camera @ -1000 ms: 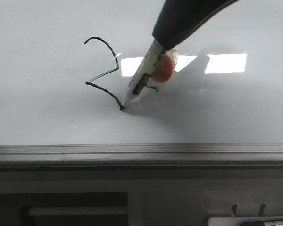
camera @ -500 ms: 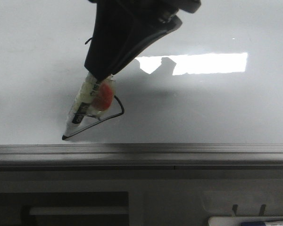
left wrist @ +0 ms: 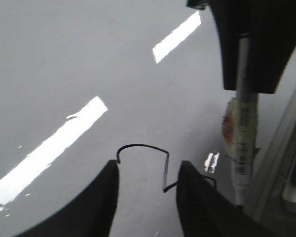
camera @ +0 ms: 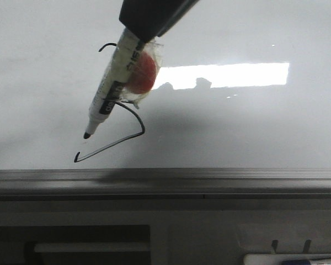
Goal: Write number 3 on whiteboard
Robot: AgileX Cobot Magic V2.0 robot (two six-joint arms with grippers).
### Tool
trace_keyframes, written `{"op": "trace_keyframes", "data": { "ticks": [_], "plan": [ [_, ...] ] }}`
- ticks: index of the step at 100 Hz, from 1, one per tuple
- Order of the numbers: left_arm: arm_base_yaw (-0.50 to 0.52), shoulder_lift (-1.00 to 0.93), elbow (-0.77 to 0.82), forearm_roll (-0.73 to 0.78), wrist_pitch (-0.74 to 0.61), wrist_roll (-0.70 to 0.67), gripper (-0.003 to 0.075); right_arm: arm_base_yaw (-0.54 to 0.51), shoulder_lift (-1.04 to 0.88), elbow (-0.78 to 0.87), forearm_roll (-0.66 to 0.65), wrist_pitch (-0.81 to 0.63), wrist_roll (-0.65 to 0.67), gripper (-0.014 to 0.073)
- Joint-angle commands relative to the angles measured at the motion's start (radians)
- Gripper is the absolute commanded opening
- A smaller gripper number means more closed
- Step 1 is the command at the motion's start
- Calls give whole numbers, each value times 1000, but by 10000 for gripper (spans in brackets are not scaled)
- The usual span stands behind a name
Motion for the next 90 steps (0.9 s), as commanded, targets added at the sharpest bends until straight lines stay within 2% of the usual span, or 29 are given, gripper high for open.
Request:
{"op": "trace_keyframes", "data": {
  "ticks": [1, 18, 38, 72, 81, 90],
  "plan": [
    [-35, 46, -28, -2, -72, 0, 389, 0, -29, -35, -1, -39, -3, -61],
    [-73, 145, -29, -2, -109, 0, 387, 5, -29, -35, -1, -50, -3, -61],
    [-77, 245, -29, -2, -180, 0, 387, 58, -29, -35, -11, -86, -9, -61],
    [-77, 294, -32, -2, -208, 0, 382, 81, -29, -35, -11, -109, -9, -61],
    [-77, 294, -32, -2, -217, 0, 343, 92, -29, -35, -11, -110, -9, -61],
    [-77, 294, -32, -2, -231, 0, 267, 99, -29, -35, -11, -111, -9, -61]
  ]
}}
